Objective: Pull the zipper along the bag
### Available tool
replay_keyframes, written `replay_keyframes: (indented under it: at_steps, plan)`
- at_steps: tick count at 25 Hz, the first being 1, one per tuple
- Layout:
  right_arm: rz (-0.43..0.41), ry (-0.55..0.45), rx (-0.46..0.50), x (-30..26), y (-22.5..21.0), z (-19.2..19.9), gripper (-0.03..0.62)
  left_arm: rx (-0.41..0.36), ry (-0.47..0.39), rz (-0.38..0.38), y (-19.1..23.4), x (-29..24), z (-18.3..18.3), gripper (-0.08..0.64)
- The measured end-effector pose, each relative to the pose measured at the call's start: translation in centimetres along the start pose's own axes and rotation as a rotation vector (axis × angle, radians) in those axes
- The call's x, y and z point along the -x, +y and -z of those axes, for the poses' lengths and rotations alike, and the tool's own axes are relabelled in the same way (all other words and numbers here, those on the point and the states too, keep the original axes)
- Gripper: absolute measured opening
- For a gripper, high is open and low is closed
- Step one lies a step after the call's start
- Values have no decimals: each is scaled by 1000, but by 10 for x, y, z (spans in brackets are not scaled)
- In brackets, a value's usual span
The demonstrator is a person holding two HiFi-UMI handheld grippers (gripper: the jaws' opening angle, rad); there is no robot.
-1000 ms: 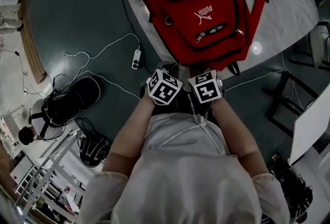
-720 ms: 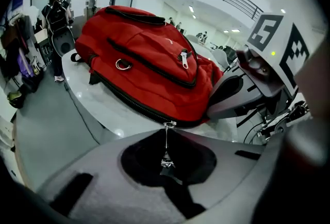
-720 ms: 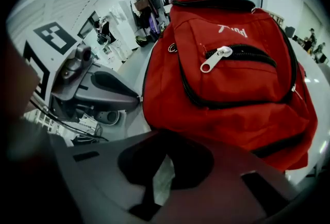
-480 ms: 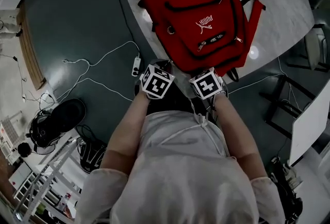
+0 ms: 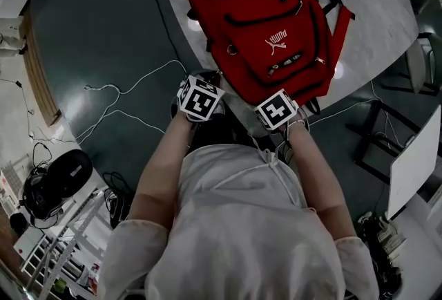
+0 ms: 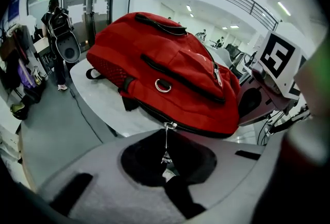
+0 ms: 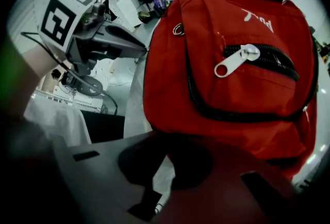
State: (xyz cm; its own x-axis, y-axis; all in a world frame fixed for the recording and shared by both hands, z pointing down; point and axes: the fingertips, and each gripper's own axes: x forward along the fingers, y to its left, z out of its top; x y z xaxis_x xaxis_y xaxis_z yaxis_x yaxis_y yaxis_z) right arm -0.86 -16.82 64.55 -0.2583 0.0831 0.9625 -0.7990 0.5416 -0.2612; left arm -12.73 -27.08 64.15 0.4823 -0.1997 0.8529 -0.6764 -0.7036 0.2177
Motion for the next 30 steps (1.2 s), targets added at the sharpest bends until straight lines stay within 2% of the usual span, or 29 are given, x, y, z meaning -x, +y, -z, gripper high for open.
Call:
replay_keyframes:
  at_steps: [3, 8, 14, 21, 25, 30]
  plan:
    - [-5, -15, 1, -2, 0, -3, 26, -11, -10, -7, 16, 1, -10, 23]
    - [-10, 9, -54, -1, 4, 3, 26, -36, -19, -17, 42, 5, -28, 25]
    - [18, 9, -61, 0, -2, 3, 26, -73, -22, 15, 50, 3, -36, 25]
    - [7, -50, -108, -2, -2, 4, 28, 22, -106, -32, 53, 0, -32, 33]
    - [20, -88, -112, -2, -3, 4, 26, 68, -127, -62, 52, -3, -19, 161]
    - [21, -147, -135, 2, -5, 0, 26, 108, -210, -133, 48, 22, -23, 172]
